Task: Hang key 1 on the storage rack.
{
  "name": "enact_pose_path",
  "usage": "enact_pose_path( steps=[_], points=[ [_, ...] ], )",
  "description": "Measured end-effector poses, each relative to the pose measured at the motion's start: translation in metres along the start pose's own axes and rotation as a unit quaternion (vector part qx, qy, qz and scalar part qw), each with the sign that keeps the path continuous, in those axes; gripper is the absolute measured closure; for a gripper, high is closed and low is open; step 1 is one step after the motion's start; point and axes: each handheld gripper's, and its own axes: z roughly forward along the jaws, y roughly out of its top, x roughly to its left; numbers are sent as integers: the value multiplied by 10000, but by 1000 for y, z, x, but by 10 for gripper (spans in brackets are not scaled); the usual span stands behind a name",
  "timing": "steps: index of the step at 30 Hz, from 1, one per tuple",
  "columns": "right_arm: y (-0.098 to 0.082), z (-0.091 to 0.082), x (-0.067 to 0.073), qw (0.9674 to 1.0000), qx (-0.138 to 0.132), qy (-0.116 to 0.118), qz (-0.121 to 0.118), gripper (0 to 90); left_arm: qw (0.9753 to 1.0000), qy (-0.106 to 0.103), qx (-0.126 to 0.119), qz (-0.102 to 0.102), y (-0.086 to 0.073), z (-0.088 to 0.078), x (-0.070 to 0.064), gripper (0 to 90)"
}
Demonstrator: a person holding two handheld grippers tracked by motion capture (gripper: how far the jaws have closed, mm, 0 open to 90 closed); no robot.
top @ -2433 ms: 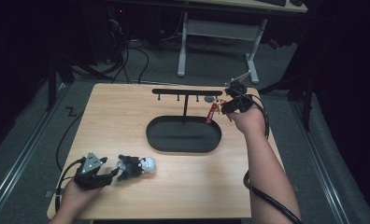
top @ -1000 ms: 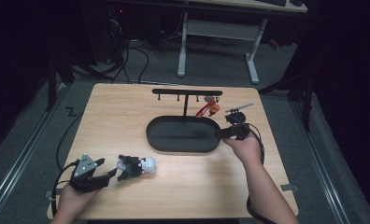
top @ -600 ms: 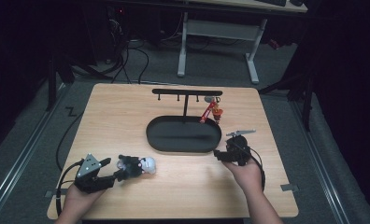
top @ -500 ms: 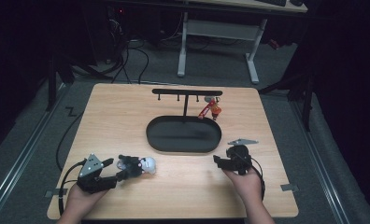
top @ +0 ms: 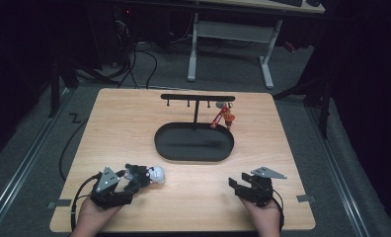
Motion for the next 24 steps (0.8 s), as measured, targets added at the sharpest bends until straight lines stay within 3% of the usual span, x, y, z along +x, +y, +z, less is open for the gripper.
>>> enact_pose_path(
  steps=[2,7,11,17,24],
  points=[
    [0,2,0,10000,22,38,-72,389,10000,19,59,1,-1,1,-1,245],
    [1,7,-3,9998,73,166,13,390,9998,55,201,11,-5,2,-1,289],
    [3,14,-3,9995,124,289,82,391,9993,-57,358,56,-9,2,-2,459],
    [4,18,3,9992,171,344,46,391,9991,-28,373,190,-7,2,-8,709],
    [1,14,2,9994,159,293,87,391,9989,-186,296,308,2,12,-23,766]
  ],
)
